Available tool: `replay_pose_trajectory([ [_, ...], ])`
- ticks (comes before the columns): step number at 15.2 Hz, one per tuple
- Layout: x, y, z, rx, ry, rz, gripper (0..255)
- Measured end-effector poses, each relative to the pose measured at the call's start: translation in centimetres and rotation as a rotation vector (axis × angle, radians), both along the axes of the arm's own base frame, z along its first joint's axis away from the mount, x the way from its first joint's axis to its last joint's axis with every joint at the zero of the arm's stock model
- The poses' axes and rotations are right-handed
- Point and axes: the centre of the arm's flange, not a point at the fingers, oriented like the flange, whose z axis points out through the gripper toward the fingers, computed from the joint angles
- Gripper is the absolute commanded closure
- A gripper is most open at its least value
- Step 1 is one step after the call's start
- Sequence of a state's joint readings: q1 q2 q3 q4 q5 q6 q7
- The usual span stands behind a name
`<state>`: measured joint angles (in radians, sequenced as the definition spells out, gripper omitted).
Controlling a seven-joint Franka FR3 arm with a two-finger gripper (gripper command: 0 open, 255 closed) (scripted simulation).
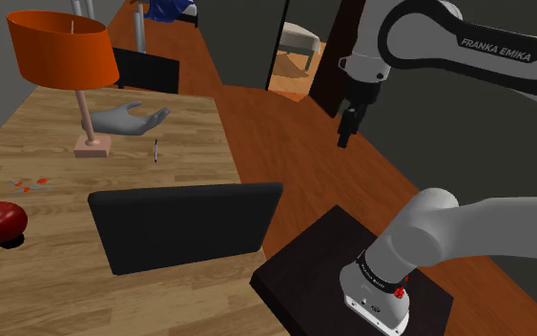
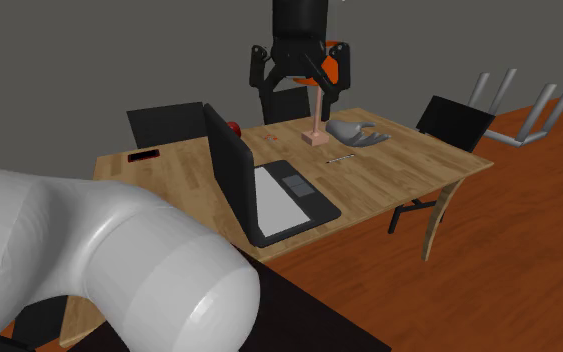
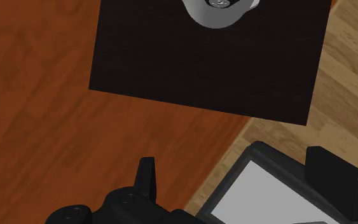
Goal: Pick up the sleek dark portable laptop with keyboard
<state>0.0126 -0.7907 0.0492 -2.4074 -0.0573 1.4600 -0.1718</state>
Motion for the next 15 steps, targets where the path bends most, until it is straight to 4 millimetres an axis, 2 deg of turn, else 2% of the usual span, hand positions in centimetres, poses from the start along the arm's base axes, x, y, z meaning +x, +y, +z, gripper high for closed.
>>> replay_pose_trajectory([
  [2,0.4,0.4,-0.2,0.004,-0.002,0.016,0],
  [5,2.1,2.3,-1.6,0.026,-0.01,0.098,0],
  [10,5.4,6.5,-3.9,0.068,-0.03,0.26,0],
  [15,7.8,11.8,-5.9,0.112,-0.05,0.423,0],
])
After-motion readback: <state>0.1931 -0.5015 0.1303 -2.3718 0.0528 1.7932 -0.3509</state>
